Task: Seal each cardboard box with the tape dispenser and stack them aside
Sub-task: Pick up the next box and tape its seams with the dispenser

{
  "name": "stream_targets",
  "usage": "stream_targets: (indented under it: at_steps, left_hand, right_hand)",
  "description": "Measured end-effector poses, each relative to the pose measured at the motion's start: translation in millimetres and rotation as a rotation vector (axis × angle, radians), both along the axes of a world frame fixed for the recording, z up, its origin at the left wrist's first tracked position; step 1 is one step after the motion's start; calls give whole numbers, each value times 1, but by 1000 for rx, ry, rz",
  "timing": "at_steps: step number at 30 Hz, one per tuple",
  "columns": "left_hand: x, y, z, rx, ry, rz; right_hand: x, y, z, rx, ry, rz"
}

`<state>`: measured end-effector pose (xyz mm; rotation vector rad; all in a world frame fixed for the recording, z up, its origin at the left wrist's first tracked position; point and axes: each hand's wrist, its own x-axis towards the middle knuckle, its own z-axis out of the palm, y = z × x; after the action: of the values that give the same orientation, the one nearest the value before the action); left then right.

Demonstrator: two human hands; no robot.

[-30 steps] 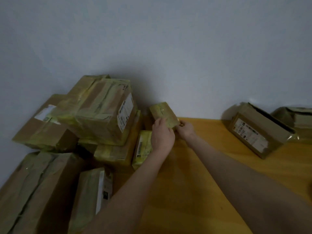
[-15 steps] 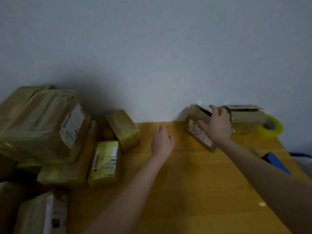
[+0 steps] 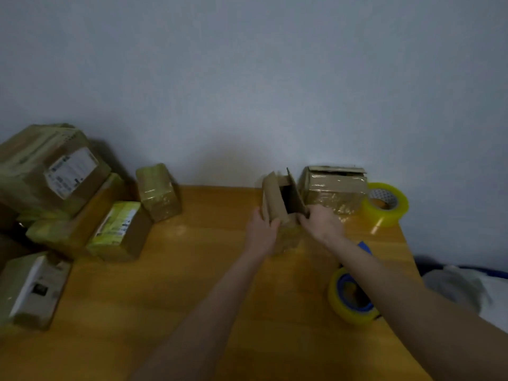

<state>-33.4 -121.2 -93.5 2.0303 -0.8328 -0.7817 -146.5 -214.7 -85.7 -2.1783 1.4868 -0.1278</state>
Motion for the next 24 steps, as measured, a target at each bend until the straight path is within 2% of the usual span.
stream_targets:
  at_steps: [5,7,10,12,16,20,22,24]
  left_hand:
    - [-21,25,16,-81,-138,157]
    - [-20,42,16,-73,-172,140]
    - [-25,71,9,-119,-126,40]
    - [-34,91,-3,-140,-133,37]
    - [-46,122,-23,-145,-146,130]
    - [-47,138,-24,-204,-254,122]
    - [-43,144,-27,-190,-270,111]
    - [-40,149,-31,-166,-277,79]
  right_hand:
    - [-56,14,6,-7,-75,103]
    - [-76,23,9,-21,-105,189]
    - [-97,38,10,52,-145,267]
    - [-107,48,7,127,-226,235]
    - [-121,73,-4,345,-516,-5]
    - [-123,95,-12,347,-539,-102]
    - [-123,105,-15,363,-582,-74]
    - [-124,115,-20,266,-554,-23]
